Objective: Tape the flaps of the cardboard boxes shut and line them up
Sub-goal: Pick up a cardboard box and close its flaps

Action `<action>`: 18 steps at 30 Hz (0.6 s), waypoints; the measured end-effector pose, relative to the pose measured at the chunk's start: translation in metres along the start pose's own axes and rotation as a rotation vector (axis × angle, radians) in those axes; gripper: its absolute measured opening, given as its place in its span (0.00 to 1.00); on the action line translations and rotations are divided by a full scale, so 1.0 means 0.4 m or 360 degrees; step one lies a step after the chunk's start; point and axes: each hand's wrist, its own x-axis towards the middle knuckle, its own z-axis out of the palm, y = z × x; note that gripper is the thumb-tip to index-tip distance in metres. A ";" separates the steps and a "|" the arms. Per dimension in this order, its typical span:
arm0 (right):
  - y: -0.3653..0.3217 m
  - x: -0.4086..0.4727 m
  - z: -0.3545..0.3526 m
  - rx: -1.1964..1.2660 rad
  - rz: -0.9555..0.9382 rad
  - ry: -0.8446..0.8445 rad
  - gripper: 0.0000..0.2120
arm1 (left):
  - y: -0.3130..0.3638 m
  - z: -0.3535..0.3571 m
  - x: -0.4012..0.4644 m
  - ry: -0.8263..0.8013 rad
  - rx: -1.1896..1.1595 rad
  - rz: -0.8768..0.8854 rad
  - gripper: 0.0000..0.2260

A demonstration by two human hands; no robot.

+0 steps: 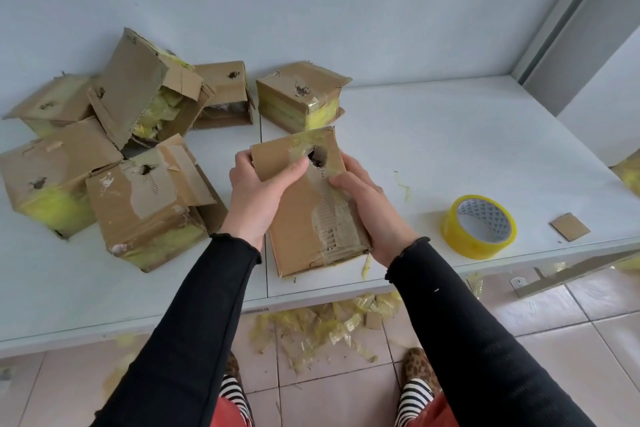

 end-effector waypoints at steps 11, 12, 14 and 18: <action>0.015 0.006 0.042 -0.0041 0.0031 0.0211 0.14 | -0.007 -0.007 0.011 0.0147 0.0509 -0.0001 0.36; 0.015 0.007 0.043 -0.0029 0.0038 0.0209 0.15 | -0.006 -0.009 0.014 0.0148 0.0568 -0.0001 0.37; 0.012 0.011 0.042 0.0013 0.0058 0.0190 0.16 | -0.004 -0.014 0.023 0.0158 0.0691 -0.0011 0.44; 0.015 0.018 0.047 0.0029 0.0107 0.0235 0.19 | 0.000 -0.014 0.042 0.0151 0.0884 -0.0070 0.57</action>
